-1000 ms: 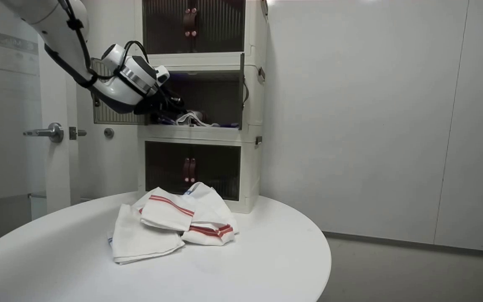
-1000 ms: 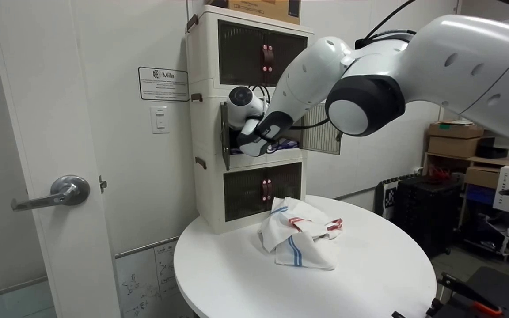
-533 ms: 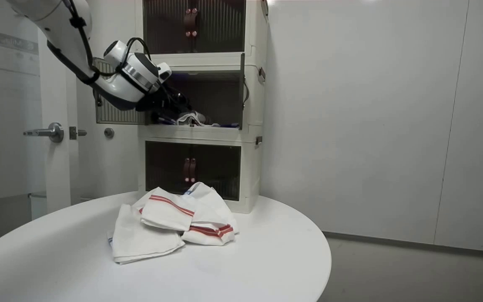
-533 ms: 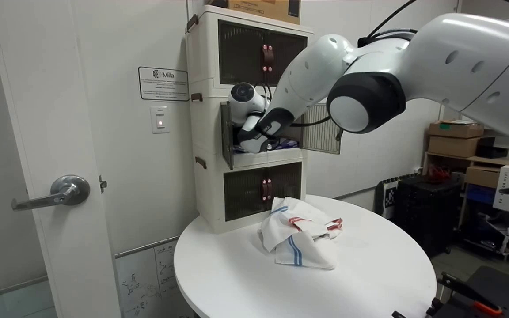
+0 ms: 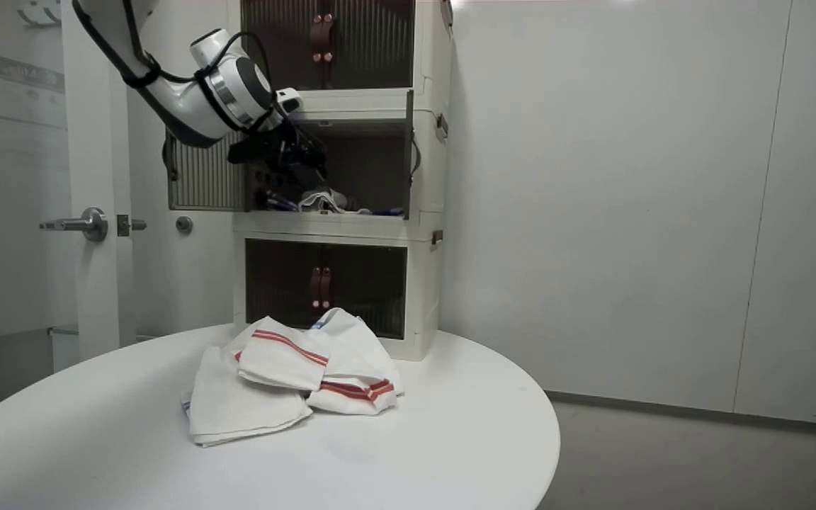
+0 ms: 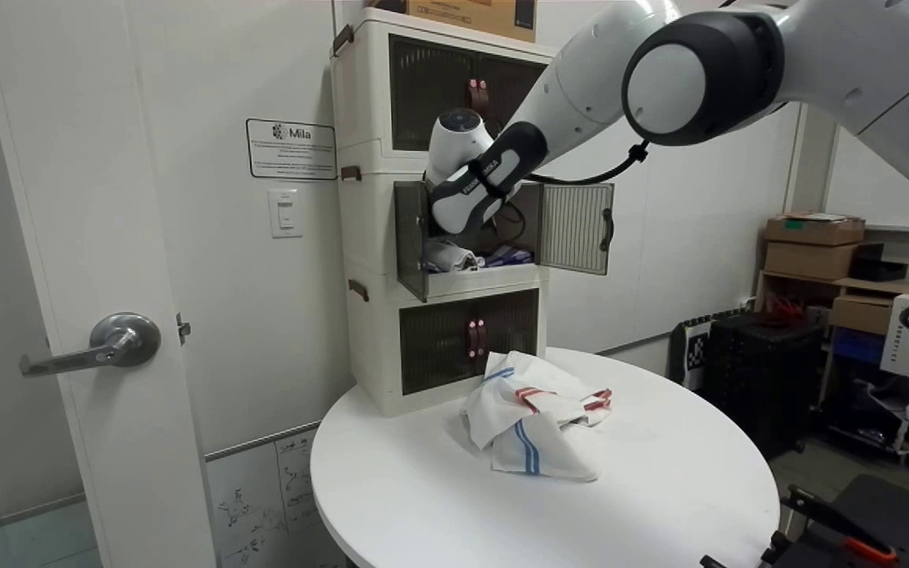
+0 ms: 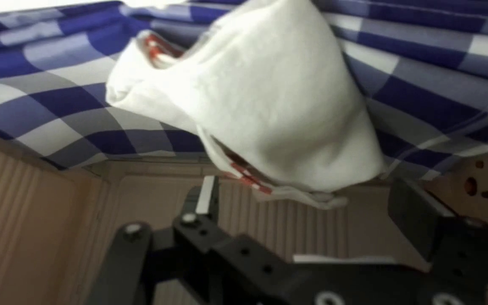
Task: Put the towel in the middle drawer
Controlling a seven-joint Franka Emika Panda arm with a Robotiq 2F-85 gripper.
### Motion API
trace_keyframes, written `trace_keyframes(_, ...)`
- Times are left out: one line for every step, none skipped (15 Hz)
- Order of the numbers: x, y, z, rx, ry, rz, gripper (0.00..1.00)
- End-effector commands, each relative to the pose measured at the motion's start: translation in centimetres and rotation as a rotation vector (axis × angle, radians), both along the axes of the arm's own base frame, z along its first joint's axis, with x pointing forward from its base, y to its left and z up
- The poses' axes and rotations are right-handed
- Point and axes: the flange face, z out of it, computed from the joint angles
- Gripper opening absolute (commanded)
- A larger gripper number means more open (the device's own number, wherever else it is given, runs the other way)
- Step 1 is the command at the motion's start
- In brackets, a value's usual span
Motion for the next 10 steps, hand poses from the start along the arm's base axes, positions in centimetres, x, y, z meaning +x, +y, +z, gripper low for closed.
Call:
trace_keyframes(-2.4,-3.1,1.7,-0.032,0.111,-0.006,1.00)
trace_keyframes(-2.8,-4.0,2.0,-0.048,0.129,-0.015,1.00)
trace_keyframes(-3.2,-4.6,2.3,-0.054,0.146,-0.016,1.00)
trace_keyframes(-3.8,-5.2,2.6,-0.063,0.176,-0.017,1.00)
trace_keyframes(-4.2,-5.6,2.8,-0.065,0.197,-0.019,1.00)
trace_keyframes(-4.9,-5.9,3.2,-0.058,0.233,-0.001,1.00)
trace_keyframes(-5.4,-6.1,3.4,-0.053,0.265,0.010,1.00)
trace_keyframes(-6.0,-6.2,3.9,-0.040,0.295,0.025,1.00)
trace_keyframes(-6.6,-6.3,4.3,-0.027,0.330,0.041,1.00)
trace_keyframes(-7.2,-6.4,4.7,-0.012,0.380,0.059,1.00)
